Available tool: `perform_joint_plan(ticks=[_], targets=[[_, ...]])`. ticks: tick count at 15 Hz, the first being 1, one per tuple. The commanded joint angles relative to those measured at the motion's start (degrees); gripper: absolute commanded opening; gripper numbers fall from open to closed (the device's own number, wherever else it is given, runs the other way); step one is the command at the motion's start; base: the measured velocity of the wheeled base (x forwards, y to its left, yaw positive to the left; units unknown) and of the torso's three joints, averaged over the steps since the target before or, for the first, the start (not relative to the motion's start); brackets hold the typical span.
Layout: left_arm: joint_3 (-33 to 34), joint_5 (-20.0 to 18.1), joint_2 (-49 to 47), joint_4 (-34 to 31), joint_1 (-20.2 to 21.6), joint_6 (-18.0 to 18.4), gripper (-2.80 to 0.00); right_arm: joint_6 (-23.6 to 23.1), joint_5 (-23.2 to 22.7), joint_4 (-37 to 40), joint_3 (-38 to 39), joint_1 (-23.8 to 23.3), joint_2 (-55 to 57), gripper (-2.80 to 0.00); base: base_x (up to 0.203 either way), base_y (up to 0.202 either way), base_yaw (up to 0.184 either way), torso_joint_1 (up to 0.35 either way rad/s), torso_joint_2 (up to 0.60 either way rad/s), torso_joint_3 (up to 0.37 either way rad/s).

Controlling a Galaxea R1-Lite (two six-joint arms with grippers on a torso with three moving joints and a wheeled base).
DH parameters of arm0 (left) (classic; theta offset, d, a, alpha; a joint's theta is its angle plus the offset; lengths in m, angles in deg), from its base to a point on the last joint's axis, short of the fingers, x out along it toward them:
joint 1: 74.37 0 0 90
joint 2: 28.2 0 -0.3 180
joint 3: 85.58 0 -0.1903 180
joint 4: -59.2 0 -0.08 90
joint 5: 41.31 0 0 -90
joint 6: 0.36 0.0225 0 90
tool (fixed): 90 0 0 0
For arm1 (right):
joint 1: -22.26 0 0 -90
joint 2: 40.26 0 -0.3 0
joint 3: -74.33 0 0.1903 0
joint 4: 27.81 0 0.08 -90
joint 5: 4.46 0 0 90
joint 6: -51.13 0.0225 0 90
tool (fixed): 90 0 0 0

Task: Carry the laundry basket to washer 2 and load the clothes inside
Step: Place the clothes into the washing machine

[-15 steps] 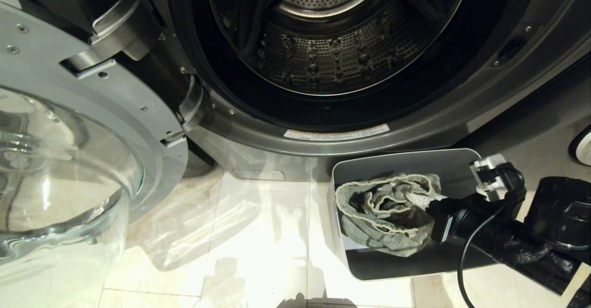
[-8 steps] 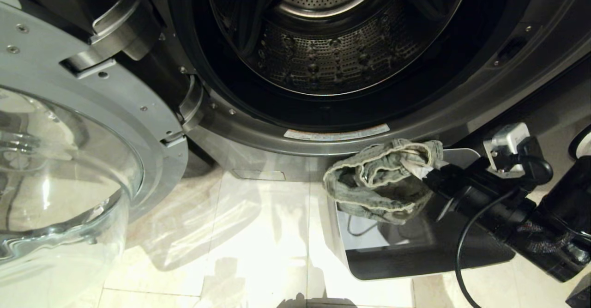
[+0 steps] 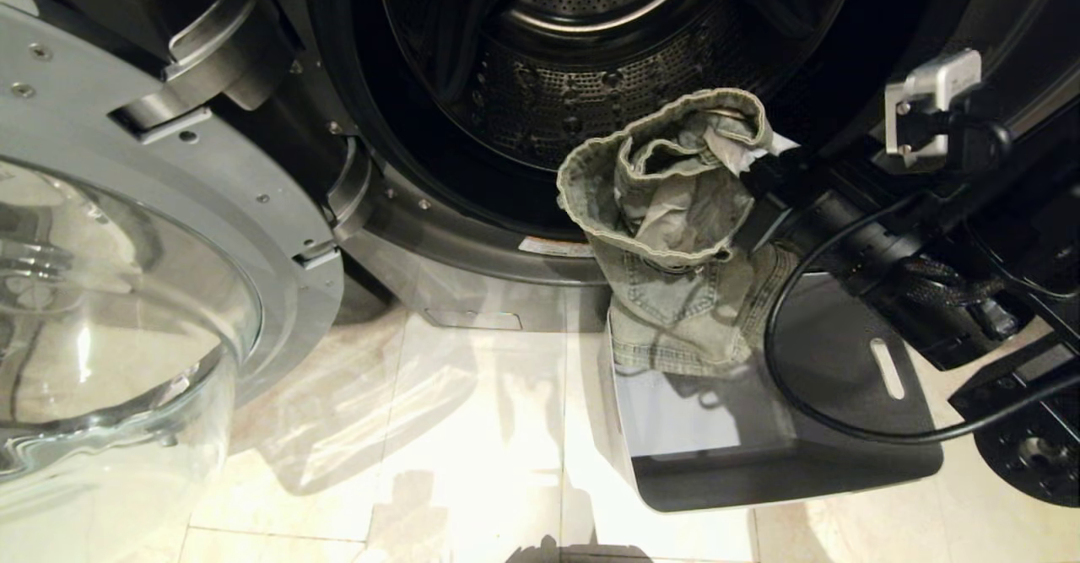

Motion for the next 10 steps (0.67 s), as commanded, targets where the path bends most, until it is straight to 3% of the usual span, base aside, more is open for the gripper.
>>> perform_joint_plan(ticks=[1,10], targets=[[0.0,0.0,0.1,0.0,0.0,0.0,-2.80,-0.8,-0.1,-0.5,-4.6,1.8,3.2,-2.80,0.000,0.000,0.000,0.000,0.00,0.000],[0.0,0.0,0.1,0.0,0.0,0.0,-2.80,-9.0,-0.1,-0.4,-27.6,4.4,13.1,-2.80,0.000,0.000,0.000,0.000,0.00,0.000]])
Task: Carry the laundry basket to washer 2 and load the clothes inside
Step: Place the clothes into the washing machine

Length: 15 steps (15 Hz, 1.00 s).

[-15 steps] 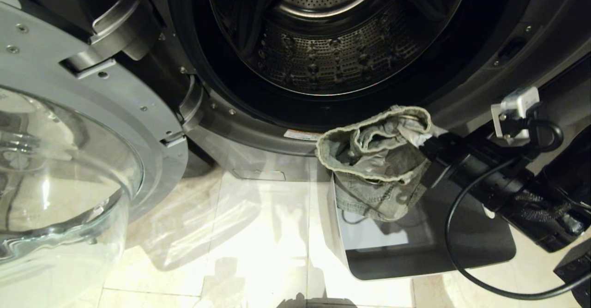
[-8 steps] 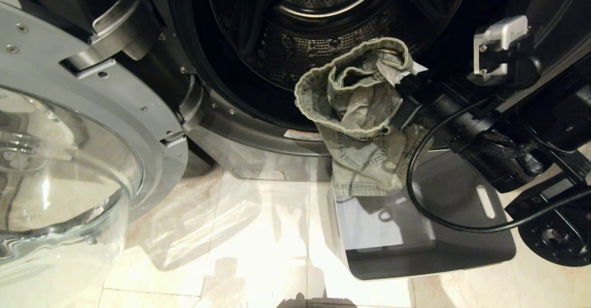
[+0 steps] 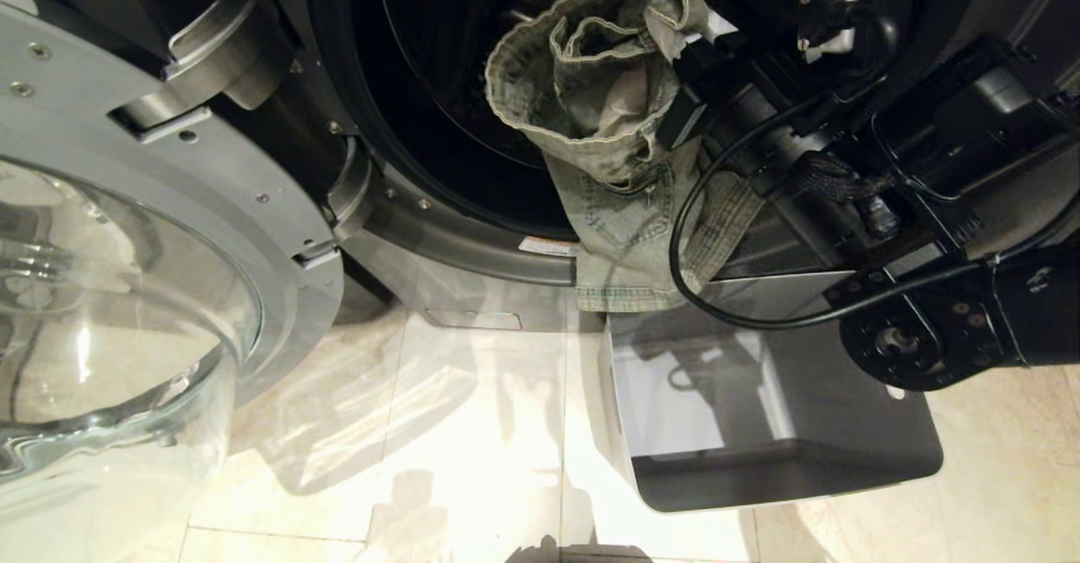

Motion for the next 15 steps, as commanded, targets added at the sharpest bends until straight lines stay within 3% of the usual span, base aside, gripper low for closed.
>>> perform_joint_plan(ticks=[1,9,15], targets=[[0.0,0.0,0.1,0.0,0.0,0.0,-2.80,-1.7,0.0,-0.4,-4.9,0.0,3.2,-2.80,0.000,0.000,0.000,0.000,0.00,0.000],[0.0,0.0,0.1,0.0,0.0,0.0,-2.80,-9.6,-0.1,0.7,-18.1,0.3,7.2,-2.80,0.000,0.000,0.000,0.000,0.00,0.000],[0.0,0.0,0.1,0.0,0.0,0.0,-2.80,-12.6,0.1,0.7,-28.4,0.2,14.6,-2.80,0.000,0.000,0.000,0.000,0.00,0.000]])
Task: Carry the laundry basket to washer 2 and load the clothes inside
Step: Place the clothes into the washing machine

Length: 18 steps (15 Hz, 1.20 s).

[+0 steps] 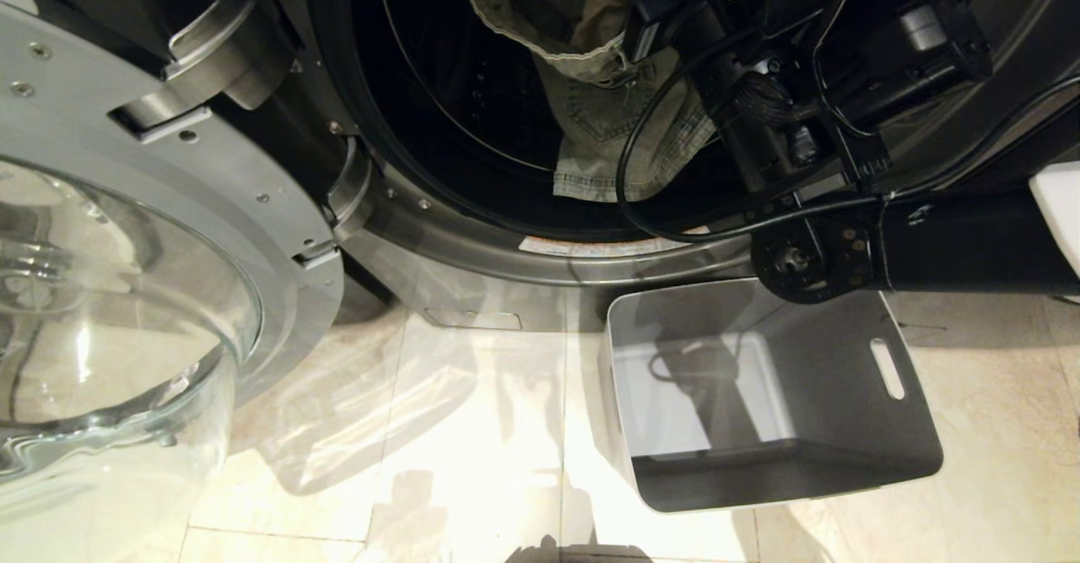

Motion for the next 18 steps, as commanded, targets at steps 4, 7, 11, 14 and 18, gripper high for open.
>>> perform_joint_plan(ticks=[4,7,11,14,18], targets=[[0.0,0.0,0.1,0.0,0.0,0.0,-2.80,-3.1,2.4,-0.6,-7.9,-0.4,8.7,-2.80,0.000,0.000,0.000,0.000,0.00,0.000],[0.0,0.0,0.1,0.0,0.0,0.0,-2.80,-3.8,6.7,-2.3,-8.2,-1.5,10.4,-2.80,0.000,0.000,0.000,0.000,0.00,0.000],[0.0,0.0,0.1,0.0,0.0,0.0,-2.80,-3.6,10.8,-4.0,-8.1,-2.4,11.0,-2.80,0.000,0.000,0.000,0.000,0.00,0.000],[0.0,0.0,0.1,0.0,0.0,0.0,-2.80,-3.2,16.1,-2.3,-8.1,-2.8,11.5,-2.80,0.000,0.000,0.000,0.000,0.00,0.000],[0.0,0.0,0.1,0.0,0.0,0.0,-2.80,-4.0,18.8,1.0,-8.0,-3.0,11.3,-2.80,0.000,0.000,0.000,0.000,0.00,0.000]])
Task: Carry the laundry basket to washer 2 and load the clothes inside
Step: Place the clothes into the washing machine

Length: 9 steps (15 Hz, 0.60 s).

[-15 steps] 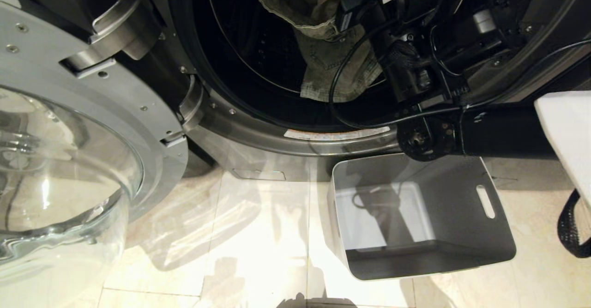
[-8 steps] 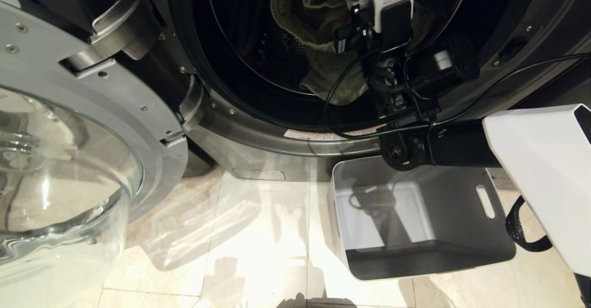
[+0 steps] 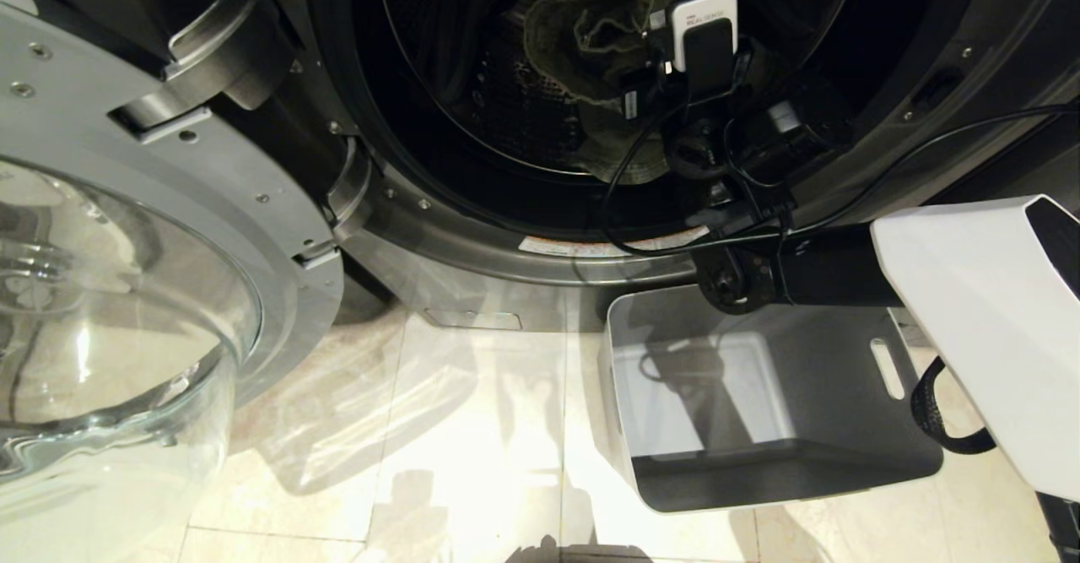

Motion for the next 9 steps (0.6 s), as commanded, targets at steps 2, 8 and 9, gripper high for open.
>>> perform_joint_plan(ticks=[2,8,9], targets=[[0.0,0.0,0.1,0.0,0.0,0.0,-2.80,-0.7,0.2,-0.1,0.4,0.0,-0.1,-2.80,0.000,0.000,0.000,0.000,0.00,0.000],[0.0,0.0,0.1,0.0,0.0,0.0,-2.80,-1.2,0.0,0.6,0.3,0.4,-0.5,0.00,0.000,0.000,0.000,0.000,0.00,0.000],[0.0,0.0,0.1,0.0,0.0,0.1,-2.80,-1.1,-0.1,0.6,0.3,0.6,-0.6,0.00,0.000,0.000,0.000,0.000,0.00,0.000]])
